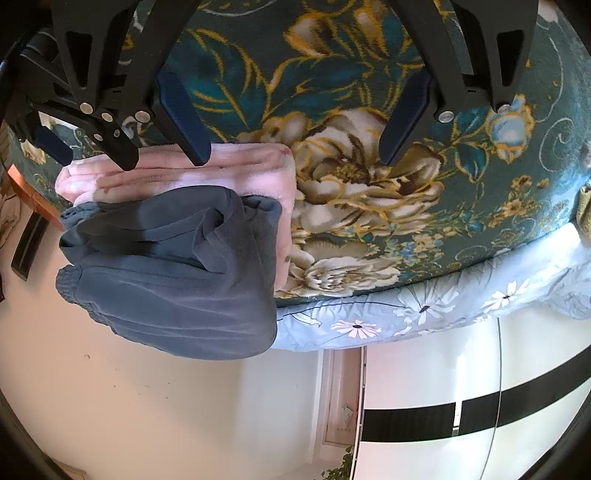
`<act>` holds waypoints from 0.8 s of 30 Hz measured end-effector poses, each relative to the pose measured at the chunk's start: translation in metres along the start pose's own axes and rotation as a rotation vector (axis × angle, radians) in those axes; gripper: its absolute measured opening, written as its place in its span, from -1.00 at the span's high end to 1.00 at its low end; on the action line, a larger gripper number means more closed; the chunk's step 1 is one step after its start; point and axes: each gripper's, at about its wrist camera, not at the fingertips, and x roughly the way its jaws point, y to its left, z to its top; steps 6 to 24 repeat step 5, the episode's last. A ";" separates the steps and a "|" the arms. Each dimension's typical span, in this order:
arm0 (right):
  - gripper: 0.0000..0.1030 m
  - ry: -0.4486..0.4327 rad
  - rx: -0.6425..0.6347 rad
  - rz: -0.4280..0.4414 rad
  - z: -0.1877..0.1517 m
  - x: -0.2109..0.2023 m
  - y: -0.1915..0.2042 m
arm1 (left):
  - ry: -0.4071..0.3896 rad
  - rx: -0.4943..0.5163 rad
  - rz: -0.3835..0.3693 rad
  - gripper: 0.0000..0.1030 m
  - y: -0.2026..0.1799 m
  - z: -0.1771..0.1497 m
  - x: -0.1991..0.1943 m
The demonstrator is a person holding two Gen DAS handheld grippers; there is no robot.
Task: Fold clothes
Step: 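Withdraw both open grippers from the stacked clothes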
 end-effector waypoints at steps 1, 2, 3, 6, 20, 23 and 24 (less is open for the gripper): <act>-1.00 0.001 -0.003 -0.002 0.000 0.000 0.000 | -0.001 0.000 0.005 -0.80 0.000 0.000 0.000; -1.00 0.002 -0.004 -0.001 0.000 0.000 0.001 | -0.003 0.000 0.008 -0.80 0.000 0.000 -0.001; -1.00 0.003 -0.005 0.000 0.000 0.000 0.001 | -0.006 0.002 0.014 -0.80 0.000 0.000 -0.001; -1.00 0.003 -0.005 -0.001 -0.001 -0.001 0.002 | -0.008 0.003 0.019 -0.80 0.000 0.000 -0.002; -1.00 0.003 -0.005 -0.001 -0.001 -0.001 0.002 | -0.008 0.003 0.019 -0.80 0.000 0.000 -0.002; -1.00 0.003 -0.005 -0.001 -0.001 -0.001 0.002 | -0.008 0.003 0.019 -0.80 0.000 0.000 -0.002; -1.00 0.003 -0.005 -0.001 -0.001 -0.001 0.002 | -0.008 0.003 0.019 -0.80 0.000 0.000 -0.002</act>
